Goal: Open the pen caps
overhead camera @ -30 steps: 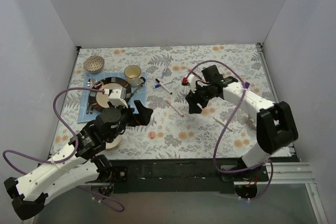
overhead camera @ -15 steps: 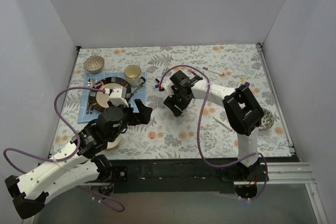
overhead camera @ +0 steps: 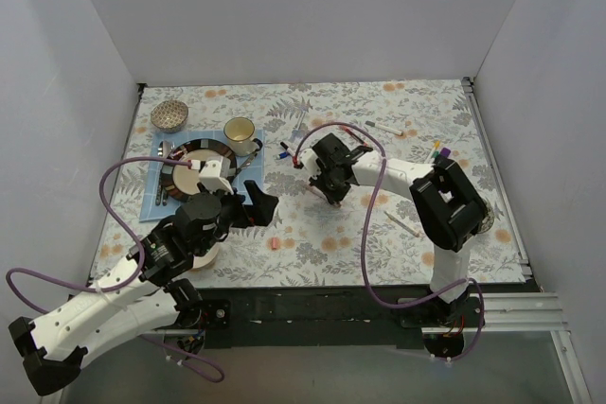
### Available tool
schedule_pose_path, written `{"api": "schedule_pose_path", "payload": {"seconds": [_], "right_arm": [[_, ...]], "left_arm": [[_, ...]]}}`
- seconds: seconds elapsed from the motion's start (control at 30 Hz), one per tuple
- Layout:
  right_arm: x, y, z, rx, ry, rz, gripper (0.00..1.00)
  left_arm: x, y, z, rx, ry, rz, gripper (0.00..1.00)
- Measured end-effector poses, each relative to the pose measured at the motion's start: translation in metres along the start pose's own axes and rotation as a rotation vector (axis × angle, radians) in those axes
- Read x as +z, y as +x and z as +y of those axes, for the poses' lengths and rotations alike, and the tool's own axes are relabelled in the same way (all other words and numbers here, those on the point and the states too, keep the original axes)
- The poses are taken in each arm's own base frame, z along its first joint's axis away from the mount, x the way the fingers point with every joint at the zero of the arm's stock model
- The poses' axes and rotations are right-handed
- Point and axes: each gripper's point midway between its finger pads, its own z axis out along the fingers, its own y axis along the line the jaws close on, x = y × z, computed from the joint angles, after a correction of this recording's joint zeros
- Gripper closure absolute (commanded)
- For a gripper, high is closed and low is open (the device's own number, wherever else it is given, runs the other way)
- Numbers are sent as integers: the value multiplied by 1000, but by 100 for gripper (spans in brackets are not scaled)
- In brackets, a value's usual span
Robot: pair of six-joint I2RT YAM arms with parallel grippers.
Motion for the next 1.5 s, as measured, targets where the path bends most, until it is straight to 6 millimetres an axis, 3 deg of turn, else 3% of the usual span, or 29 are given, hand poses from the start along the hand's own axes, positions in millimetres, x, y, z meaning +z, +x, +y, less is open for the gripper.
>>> {"api": "schedule_pose_path", "payload": {"seconds": [0.2, 0.3, 0.4, 0.5, 0.57, 0.67, 0.87, 1.0, 1.1, 1.5], "right_arm": [[-13, 28, 12, -19, -103, -24, 99], [-23, 46, 18, 2, -203, -46, 99], [-39, 63, 18, 61, -298, -89, 99], [-57, 61, 13, 101, -355, -164, 99], [-68, 54, 13, 102, -390, -225, 99], [-82, 44, 24, 90, -465, -293, 99], [-97, 38, 41, 93, -596, -358, 99], [-104, 37, 47, 96, -647, -382, 99], [-108, 36, 51, 97, -669, -391, 99], [-115, 34, 57, 92, -712, -416, 99]], "left_arm": [[2, 10, -14, -107, 103, -12, 2], [13, 42, -19, -206, 175, 33, 2], [32, 88, -19, -314, 219, 117, 2], [48, 123, -17, -372, 209, 203, 2], [59, 131, -22, -404, 215, 226, 3], [77, 128, -37, -448, 242, 214, 6], [109, 103, -65, -543, 298, 139, 28], [124, 102, -68, -575, 286, 120, 33], [133, 100, -69, -587, 274, 108, 43], [144, 87, -72, -597, 285, 34, 63]]}}
